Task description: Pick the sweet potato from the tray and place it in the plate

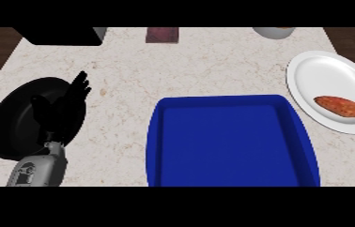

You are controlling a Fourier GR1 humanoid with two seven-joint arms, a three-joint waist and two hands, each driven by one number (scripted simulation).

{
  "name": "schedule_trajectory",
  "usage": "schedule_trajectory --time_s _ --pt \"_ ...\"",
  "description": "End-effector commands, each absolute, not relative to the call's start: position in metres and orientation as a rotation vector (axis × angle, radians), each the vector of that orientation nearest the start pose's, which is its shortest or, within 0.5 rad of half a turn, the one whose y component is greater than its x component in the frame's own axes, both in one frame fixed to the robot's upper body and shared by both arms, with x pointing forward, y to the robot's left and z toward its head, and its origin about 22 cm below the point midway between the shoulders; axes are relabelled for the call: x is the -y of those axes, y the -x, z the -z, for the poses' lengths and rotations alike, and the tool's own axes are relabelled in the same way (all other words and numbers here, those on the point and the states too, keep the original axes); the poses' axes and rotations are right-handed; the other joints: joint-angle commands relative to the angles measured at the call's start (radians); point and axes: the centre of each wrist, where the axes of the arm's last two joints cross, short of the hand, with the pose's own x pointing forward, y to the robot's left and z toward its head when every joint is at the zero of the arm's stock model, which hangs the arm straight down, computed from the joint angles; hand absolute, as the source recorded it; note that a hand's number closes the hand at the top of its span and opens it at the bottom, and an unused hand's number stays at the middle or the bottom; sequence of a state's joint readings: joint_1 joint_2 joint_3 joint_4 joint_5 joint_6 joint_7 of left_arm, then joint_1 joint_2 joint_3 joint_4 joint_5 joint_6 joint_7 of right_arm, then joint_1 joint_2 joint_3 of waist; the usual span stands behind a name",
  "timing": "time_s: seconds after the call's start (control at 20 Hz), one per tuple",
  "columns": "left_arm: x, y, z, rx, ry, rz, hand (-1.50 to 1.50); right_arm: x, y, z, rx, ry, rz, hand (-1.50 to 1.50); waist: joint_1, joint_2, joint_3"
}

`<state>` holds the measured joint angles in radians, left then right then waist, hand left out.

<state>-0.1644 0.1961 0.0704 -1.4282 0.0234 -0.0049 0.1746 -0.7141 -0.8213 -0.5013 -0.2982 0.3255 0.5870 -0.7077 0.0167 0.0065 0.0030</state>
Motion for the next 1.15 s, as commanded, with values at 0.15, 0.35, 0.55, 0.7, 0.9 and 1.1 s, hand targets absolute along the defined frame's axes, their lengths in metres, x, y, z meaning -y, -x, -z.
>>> schedule_trajectory --time_s 0.15,0.35,0.55,0.7,0.9,1.1 --pt "-0.280 -0.288 -0.026 1.413 -0.147 0.095 0.00 0.550 -0.293 -0.104 1.847 0.039 -0.324 -1.50 0.008 0.009 0.003" --pt "-0.275 -0.283 -0.020 1.403 -0.146 0.094 0.00 0.562 -0.283 -0.115 1.839 0.053 -0.331 -1.50 0.012 0.010 0.004" --pt "-0.277 -0.284 -0.026 1.428 -0.146 0.090 0.00 0.571 -0.277 -0.125 1.828 0.104 -0.302 -1.50 0.025 0.013 0.006" --pt "-0.264 -0.285 -0.018 1.420 -0.144 0.114 0.00 0.570 -0.278 -0.129 1.827 0.106 -0.328 -1.50 0.018 0.014 0.005" --pt "-0.282 -0.288 -0.024 1.439 -0.151 0.093 0.00 0.571 -0.270 -0.116 1.799 0.157 -0.357 -1.50 0.022 0.017 0.006" --pt "-0.272 -0.298 -0.036 1.431 -0.140 0.102 0.00 0.577 -0.261 -0.116 1.771 0.172 -0.361 -1.50 0.018 0.017 0.008"
